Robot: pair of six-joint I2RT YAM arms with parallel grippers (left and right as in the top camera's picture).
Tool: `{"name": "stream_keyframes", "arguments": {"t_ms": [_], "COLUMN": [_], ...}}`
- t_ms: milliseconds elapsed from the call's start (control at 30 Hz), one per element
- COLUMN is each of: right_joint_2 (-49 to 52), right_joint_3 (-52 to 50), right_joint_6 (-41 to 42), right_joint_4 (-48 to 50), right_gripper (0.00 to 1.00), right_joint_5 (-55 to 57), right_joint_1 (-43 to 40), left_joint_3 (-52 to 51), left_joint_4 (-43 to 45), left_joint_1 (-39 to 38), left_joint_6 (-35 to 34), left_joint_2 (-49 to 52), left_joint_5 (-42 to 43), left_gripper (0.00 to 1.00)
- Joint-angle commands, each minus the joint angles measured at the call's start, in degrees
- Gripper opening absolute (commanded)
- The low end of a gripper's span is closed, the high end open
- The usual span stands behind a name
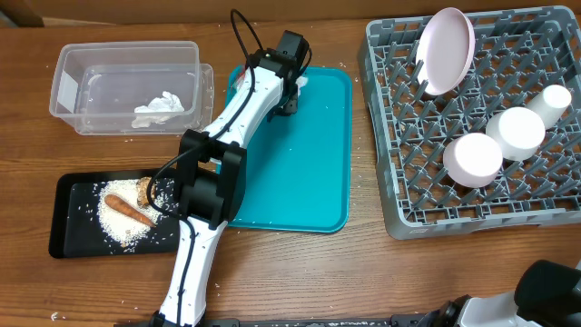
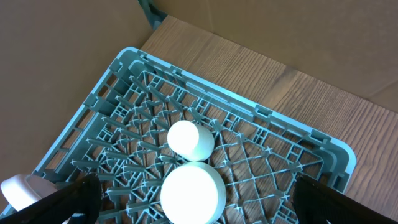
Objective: Sort waste into correct bins and load items into the dishwasher
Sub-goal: 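Lower the left gripper onto the red wrapper and grasp it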
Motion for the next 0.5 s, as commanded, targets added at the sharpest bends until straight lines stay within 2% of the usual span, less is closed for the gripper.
{"name": "stream_keyframes", "arguments": {"t_ms": [0, 467], "right_joint_2": [-0.26, -0.26], "right_joint_3": [0.22, 0.22], "right_joint_6": [0.50, 0.50], "right_joint_4": [0.26, 0.26], "right_gripper": [1.00, 1.00], "right_joint_5": [0.15, 0.15], "right_joint_1": [0.04, 0.04], "left_joint_3": [-0.20, 11.63], "left_joint_4": [0.02, -16.37], "left_joint_1": [0.31, 1.64], "left_joint_6": [-0.59, -3.96], "left_joint_2": [0.66, -8.74], "left_joint_5": [-1.44, -3.15], "left_gripper": [0.04, 0.04]}}
